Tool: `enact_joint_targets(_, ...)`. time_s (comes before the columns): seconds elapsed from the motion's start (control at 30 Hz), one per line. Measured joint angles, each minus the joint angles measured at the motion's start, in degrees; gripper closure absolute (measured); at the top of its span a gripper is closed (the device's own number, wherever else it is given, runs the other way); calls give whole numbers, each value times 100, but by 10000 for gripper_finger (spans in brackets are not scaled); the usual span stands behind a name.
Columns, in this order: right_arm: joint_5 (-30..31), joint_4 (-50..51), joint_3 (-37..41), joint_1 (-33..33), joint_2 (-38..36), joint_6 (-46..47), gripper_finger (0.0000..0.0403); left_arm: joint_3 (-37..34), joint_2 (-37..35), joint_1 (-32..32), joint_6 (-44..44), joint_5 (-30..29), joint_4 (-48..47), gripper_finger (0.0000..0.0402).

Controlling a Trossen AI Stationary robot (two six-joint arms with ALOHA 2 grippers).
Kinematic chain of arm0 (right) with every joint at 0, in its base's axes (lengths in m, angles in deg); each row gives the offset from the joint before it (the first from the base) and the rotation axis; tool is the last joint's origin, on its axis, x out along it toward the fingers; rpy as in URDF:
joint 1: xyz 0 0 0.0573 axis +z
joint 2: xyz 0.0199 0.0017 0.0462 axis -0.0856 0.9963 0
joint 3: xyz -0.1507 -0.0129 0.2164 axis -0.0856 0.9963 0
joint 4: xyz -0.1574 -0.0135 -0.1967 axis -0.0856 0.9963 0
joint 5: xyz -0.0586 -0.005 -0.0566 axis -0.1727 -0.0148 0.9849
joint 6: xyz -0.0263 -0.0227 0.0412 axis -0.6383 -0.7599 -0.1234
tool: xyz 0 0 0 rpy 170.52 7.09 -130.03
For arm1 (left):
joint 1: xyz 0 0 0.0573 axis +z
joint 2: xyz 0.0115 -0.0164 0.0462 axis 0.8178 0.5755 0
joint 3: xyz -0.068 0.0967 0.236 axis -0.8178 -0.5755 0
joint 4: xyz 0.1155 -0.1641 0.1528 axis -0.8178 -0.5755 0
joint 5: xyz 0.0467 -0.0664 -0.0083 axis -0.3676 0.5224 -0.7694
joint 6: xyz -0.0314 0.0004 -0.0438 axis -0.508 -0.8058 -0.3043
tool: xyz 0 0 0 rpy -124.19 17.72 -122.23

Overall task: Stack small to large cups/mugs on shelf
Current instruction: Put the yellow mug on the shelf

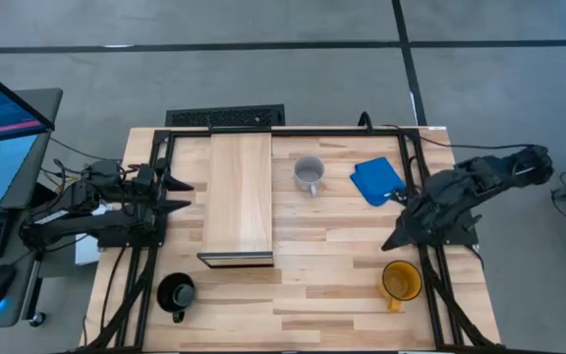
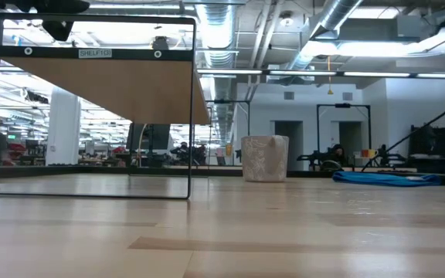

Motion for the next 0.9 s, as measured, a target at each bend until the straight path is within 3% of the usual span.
enact_joint_targets(0.4,1203,1409,0,1474,150,1678,143,0,1,-2,-153,-42,-121,208)
enact_joint_targets(0.9,2357,1170,0,3539,1264,4516,143,2,-1,0,-214,-254,-314,208)
